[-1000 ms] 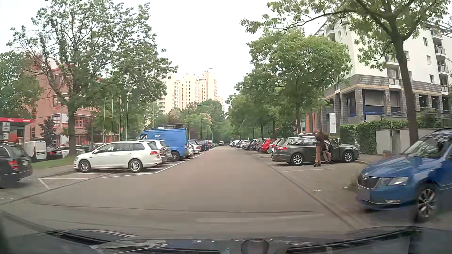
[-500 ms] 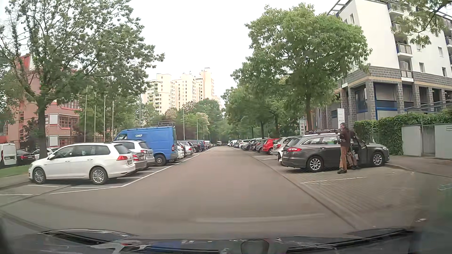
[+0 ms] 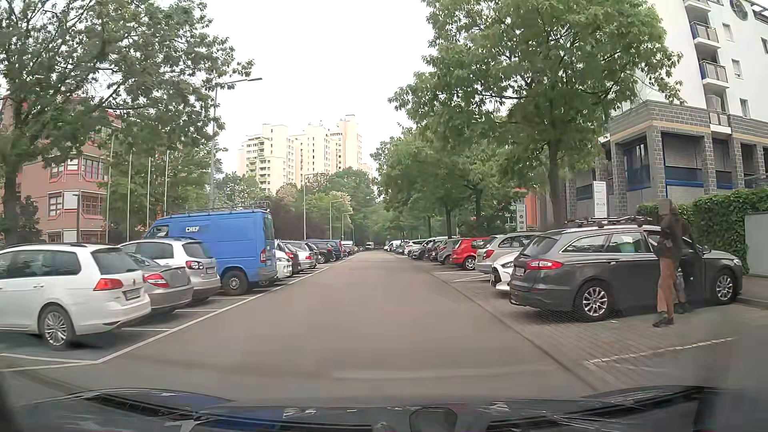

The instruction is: Follow the waypoints while adhering to traffic rules and regulations

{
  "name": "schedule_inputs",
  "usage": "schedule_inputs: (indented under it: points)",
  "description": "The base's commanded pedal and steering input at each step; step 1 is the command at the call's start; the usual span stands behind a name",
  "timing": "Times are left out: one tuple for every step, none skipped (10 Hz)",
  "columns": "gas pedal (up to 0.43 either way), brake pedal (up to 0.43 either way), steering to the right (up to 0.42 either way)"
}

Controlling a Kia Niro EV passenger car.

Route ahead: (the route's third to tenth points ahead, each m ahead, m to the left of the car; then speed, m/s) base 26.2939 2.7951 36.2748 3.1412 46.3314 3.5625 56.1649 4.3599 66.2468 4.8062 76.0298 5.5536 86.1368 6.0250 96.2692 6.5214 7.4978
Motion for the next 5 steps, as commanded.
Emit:
schedule_inputs:
  points:
    - [0.059, 0.000, 0.002]
    - [0.059, 0.000, 0.000]
    - [0.059, 0.000, -0.001]
    - [0.059, 0.000, -0.002]
    - [0.059, 0.000, -0.002]
